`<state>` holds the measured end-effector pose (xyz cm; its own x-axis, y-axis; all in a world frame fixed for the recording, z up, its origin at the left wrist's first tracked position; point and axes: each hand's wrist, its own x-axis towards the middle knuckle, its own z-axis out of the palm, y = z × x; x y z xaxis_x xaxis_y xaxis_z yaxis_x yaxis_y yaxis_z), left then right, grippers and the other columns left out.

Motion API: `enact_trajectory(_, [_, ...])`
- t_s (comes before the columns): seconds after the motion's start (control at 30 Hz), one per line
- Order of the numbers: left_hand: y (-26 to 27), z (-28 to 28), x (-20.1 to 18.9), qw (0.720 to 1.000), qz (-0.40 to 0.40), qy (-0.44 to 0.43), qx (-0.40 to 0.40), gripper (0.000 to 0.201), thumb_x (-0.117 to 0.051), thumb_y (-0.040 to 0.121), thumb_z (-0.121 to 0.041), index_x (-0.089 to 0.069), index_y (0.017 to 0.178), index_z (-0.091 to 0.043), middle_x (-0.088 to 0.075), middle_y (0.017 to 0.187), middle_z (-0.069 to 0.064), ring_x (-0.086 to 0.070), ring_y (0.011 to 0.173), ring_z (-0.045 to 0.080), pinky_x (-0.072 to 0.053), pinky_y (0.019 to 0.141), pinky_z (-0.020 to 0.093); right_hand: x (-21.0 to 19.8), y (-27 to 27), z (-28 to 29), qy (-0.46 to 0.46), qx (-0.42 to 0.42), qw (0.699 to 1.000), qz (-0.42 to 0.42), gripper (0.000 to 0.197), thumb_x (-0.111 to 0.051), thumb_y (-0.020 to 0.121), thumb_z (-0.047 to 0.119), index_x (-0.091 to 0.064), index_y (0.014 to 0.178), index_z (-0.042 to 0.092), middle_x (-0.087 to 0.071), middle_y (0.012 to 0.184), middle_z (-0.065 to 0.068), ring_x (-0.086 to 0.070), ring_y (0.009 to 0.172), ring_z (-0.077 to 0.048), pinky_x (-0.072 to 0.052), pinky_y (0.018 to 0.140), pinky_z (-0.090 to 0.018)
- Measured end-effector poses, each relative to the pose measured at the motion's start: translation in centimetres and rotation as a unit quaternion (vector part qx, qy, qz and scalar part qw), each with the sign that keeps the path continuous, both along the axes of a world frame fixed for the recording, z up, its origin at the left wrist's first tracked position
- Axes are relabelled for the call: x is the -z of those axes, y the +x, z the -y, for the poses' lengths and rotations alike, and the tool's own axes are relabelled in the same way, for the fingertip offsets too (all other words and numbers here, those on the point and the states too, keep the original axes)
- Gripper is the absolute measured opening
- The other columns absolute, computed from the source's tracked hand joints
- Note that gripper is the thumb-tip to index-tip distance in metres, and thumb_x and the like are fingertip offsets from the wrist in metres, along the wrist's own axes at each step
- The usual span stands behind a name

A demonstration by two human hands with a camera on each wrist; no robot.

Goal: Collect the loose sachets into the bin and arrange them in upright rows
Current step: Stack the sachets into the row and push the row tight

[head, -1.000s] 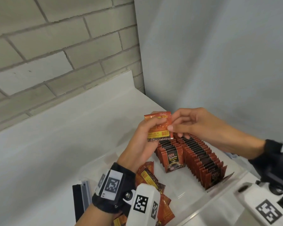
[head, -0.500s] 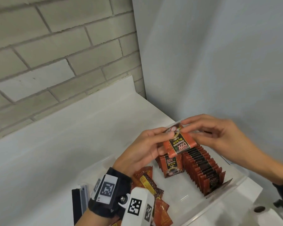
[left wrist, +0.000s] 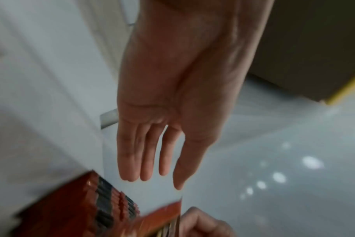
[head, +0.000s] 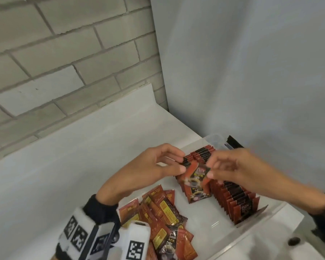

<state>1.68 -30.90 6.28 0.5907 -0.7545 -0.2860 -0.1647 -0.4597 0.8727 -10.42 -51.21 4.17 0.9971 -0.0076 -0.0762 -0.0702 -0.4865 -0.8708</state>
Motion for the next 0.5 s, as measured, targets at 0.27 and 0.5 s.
enact_trajectory(0.27, [-0.7, 1.6, 0.9, 0.964, 0.208, 0.126, 0.106, 0.018, -0.058, 0.094, -0.02, -0.068, 0.108, -0.025, -0.064, 0.104, -0.006, -0.059, 0.092, 0.003, -0.048, 0.081, 0.017, 3.8, 0.3, -2.3, -0.369, -0.104, 0.922, 0.046, 0.012, -0.072, 0.082, 0.027, -0.062, 0.087, 0.024, -0.061, 0.089, 0.015, -0.048, 0.082, -0.002, -0.038, 0.071, -0.016])
enact_trajectory(0.5, [-1.1, 3.5, 2.5, 0.927, 0.298, 0.164, 0.156, 0.028, -0.053, 0.095, -0.019, -0.058, 0.122, -0.018, -0.053, 0.112, 0.0, -0.052, 0.104, 0.016, -0.044, 0.089, 0.032, 6.1, 0.3, -3.3, -0.473, -0.066, 0.865, 0.152, 0.009, -0.071, 0.075, 0.018, -0.064, 0.079, 0.019, -0.064, 0.076, 0.002, -0.06, 0.079, -0.021, -0.054, 0.068, -0.037])
